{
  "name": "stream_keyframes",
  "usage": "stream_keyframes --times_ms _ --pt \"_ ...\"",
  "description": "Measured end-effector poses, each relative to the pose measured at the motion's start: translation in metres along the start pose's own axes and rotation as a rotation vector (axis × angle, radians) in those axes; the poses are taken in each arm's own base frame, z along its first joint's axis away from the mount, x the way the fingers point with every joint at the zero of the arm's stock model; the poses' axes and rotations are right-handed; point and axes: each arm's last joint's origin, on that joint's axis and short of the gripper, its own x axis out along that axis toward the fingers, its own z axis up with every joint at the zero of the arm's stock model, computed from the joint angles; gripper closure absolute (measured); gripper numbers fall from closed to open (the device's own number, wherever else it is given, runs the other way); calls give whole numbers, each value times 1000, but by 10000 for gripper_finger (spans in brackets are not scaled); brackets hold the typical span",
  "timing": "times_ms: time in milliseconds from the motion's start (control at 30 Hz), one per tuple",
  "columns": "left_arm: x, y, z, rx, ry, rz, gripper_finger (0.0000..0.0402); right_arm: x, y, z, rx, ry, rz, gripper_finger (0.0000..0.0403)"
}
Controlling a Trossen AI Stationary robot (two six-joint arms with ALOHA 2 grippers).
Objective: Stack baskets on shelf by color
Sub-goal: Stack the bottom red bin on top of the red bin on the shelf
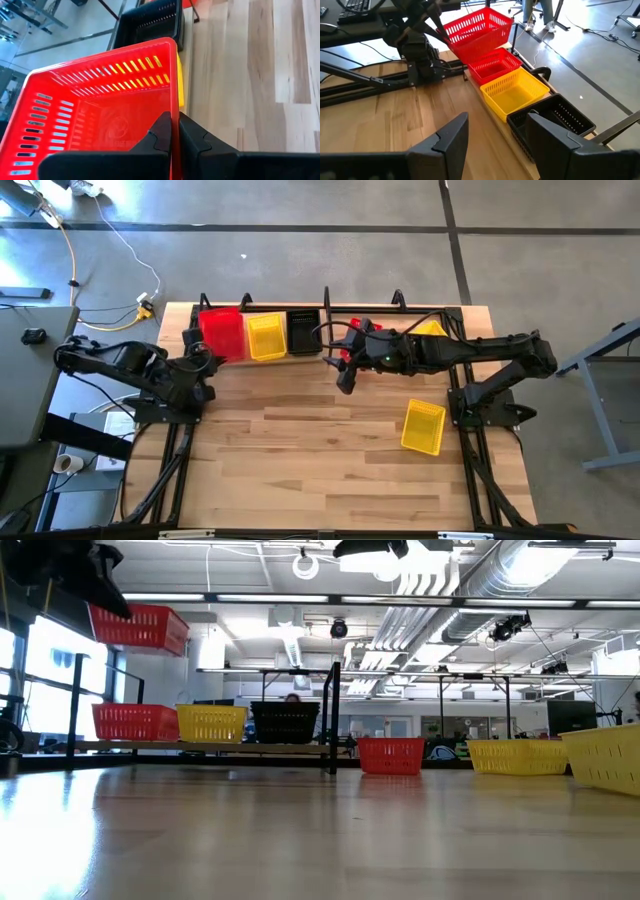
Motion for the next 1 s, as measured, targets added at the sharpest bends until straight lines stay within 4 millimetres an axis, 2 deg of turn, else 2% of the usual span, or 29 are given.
stream_keyframes --times_ms 233,400,633,833,1000 --pt "13 -8 -13 5 0 -8 401 0 1 0 0 0 2 222" --pt "22 -12 -14 49 0 16 401 0 1 0 0 -1 2 222" --pt "42 -17 -23 78 107 79 401 0 0 -2 -6 12 0 222" --pt "53 -15 -20 96 179 115 401 1 0 -3 -15 15 -1 222" --pt "65 -15 -18 99 246 50 401 0 0 -4 -22 28 -3 222"
